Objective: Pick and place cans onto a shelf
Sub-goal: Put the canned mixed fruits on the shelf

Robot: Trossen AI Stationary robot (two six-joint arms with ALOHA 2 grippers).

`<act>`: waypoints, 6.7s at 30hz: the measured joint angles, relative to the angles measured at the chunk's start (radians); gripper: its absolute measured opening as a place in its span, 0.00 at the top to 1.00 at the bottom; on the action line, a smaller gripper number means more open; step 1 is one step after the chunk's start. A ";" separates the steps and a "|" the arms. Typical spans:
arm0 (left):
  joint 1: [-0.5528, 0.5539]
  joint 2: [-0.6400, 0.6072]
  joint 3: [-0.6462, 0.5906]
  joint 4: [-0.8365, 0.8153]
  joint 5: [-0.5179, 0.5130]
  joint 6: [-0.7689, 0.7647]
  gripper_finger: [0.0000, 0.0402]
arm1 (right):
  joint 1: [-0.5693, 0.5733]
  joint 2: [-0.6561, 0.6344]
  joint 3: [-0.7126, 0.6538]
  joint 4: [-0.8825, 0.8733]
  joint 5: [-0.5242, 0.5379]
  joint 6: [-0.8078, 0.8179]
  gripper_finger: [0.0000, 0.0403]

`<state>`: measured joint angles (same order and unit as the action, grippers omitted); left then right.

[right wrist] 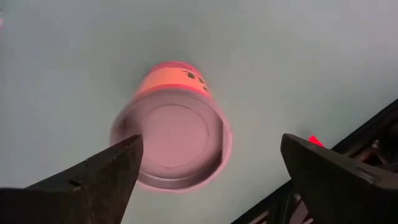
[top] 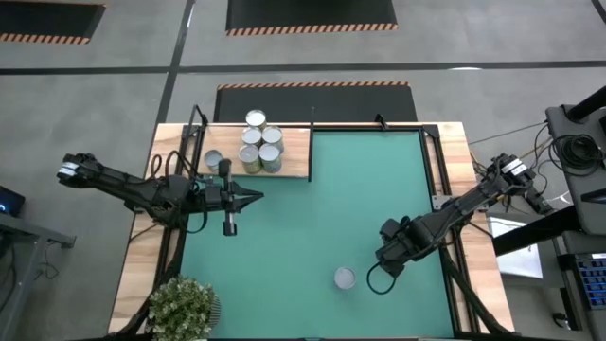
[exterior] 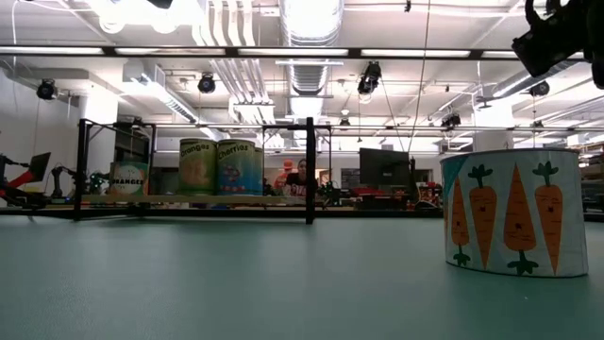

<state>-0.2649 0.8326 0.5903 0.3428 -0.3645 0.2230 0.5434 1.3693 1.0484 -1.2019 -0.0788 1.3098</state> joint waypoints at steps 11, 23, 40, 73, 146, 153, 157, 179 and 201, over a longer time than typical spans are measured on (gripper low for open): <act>0.000 0.000 0.000 -0.004 0.000 0.000 1.00 | 0.018 0.000 0.025 0.069 0.008 0.046 0.08; 0.000 0.000 0.000 -0.008 0.000 0.000 1.00 | 0.047 0.057 -0.036 0.101 0.008 0.046 0.11; 0.000 0.000 0.000 -0.007 -0.001 0.000 1.00 | 0.044 0.065 0.029 0.104 0.058 -0.055 0.29; 0.000 -0.160 -0.028 -0.070 -0.072 -0.006 1.00 | -0.103 0.073 0.340 0.242 0.604 -0.515 0.27; 0.000 -0.159 -0.029 -0.092 -0.071 0.004 1.00 | -0.706 0.579 1.084 0.180 0.307 -1.461 0.27; 0.000 -0.158 -0.029 -0.092 -0.071 0.004 1.00 | -0.706 0.593 1.074 0.142 0.306 -1.451 0.27; 0.000 -0.158 -0.029 -0.093 -0.071 0.004 1.00 | -0.706 0.625 1.073 0.133 0.308 -1.451 0.27; 0.000 -0.159 -0.029 -0.100 -0.071 0.000 1.00 | -0.715 0.673 1.069 0.130 0.315 -1.467 0.27; 0.000 -0.159 -0.029 -0.100 -0.071 0.000 1.00 | -0.723 0.760 1.061 0.174 0.394 -1.541 0.27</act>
<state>-0.2649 0.6739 0.5610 0.2428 -0.4355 0.2226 -0.1792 2.1290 2.1094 -1.0275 0.3153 -0.2308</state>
